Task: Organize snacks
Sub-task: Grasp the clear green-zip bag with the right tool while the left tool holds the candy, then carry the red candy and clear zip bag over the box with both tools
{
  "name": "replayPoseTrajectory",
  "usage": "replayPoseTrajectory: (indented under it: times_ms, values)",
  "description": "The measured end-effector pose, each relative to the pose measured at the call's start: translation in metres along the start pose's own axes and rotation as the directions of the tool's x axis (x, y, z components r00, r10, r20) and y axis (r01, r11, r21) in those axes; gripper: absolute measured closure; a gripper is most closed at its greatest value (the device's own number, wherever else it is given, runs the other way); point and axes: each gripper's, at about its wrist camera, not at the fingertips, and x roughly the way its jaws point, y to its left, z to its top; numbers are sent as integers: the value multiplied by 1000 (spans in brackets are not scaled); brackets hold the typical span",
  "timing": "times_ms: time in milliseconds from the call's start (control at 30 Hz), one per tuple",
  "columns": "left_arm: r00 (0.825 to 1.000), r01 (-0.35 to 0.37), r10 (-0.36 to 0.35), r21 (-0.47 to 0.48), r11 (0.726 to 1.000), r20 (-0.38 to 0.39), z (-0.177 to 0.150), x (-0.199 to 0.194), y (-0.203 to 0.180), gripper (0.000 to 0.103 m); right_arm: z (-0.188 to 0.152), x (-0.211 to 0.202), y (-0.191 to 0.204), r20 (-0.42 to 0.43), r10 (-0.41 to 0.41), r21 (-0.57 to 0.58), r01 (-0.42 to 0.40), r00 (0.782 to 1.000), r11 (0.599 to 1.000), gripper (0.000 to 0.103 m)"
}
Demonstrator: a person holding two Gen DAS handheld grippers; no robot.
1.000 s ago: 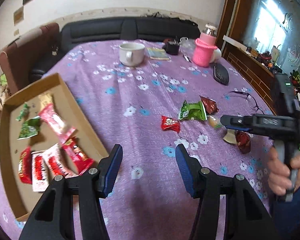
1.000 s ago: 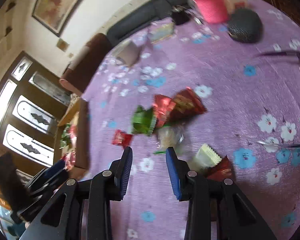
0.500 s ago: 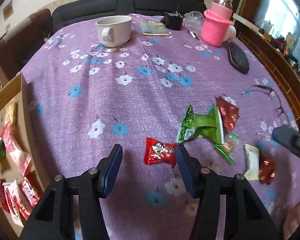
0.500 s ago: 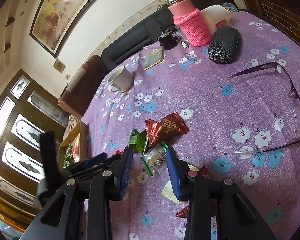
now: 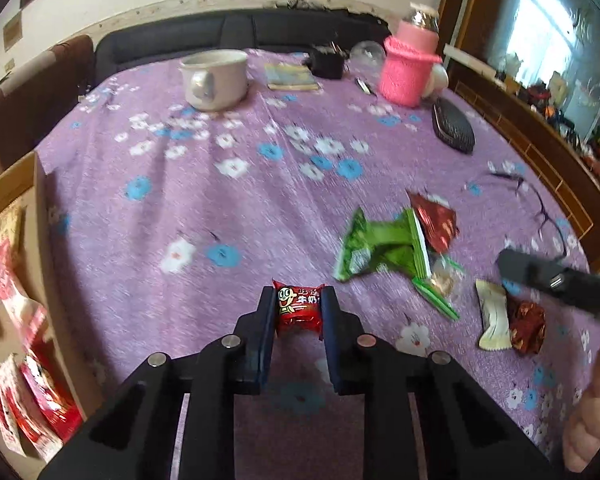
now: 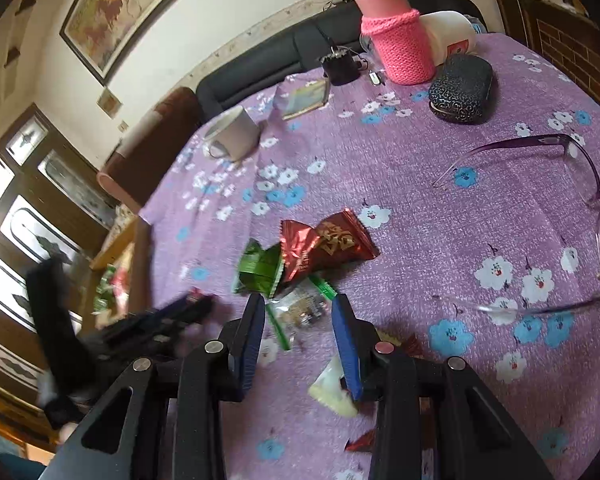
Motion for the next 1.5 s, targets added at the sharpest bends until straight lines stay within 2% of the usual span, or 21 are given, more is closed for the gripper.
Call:
replayPoseTrajectory:
  times_ms: [100, 200, 267, 433, 533, 667, 800, 1033, 1133, 1167, 1333, 1500]
  values:
    - [1000, 13, -12, -17, 1000, 26, 5, -6, 7, 82, 3, 14, -3, -11, -29, 20, 29, 1000, 999, 56]
    - [999, 19, -18, -27, 999, 37, 6, -11, 12, 82, 7, 26, -3, -23, -58, 34, 59, 998, 998, 55]
    - [999, 18, -18, -19, 1000, 35, 6, -12, 12, 82, 6, 33, 2, -40, -36, 18, 37, 999, 999, 55]
    - [998, 29, -27, -42, 999, 59, 7, -21, 19, 82, -11, 38, 38, -36, -94, -178, 86, 995, 980, 55]
    - [998, 30, -27, -57, 998, 58, 8, -21, 22, 82, -16, 37, 47, 12, -175, -230, 173, 985, 958, 55]
    - [998, 28, -25, -57, 998, 56, 7, -21, 22, 82, -18, 39, 43, -10, -157, -237, 150, 988, 960, 58]
    - [998, 29, -26, -54, 998, 57, 7, -21, 21, 82, -26, 39, 53, 2, -199, -287, 192, 980, 939, 58]
    - [998, 27, -23, -56, 998, 59, 8, -22, 22, 82, -38, 32, 63, 27, -278, -359, 269, 960, 894, 51]
    - [998, 26, -23, -58, 998, 58, 8, -21, 22, 82, -41, 33, 65, 17, -280, -361, 267, 960, 893, 54]
    - [998, 24, -21, -56, 998, 58, 8, -21, 21, 82, -41, 34, 65, 8, -277, -358, 261, 961, 897, 70]
    - [998, 23, -20, -52, 998, 65, 7, -22, 23, 82, -38, 22, 64, 24, -220, -318, 217, 975, 923, 72]
    - [996, 26, -22, -48, 998, 81, 6, -25, 21, 82, -33, 2, 68, 102, -172, -286, 195, 980, 938, 71]
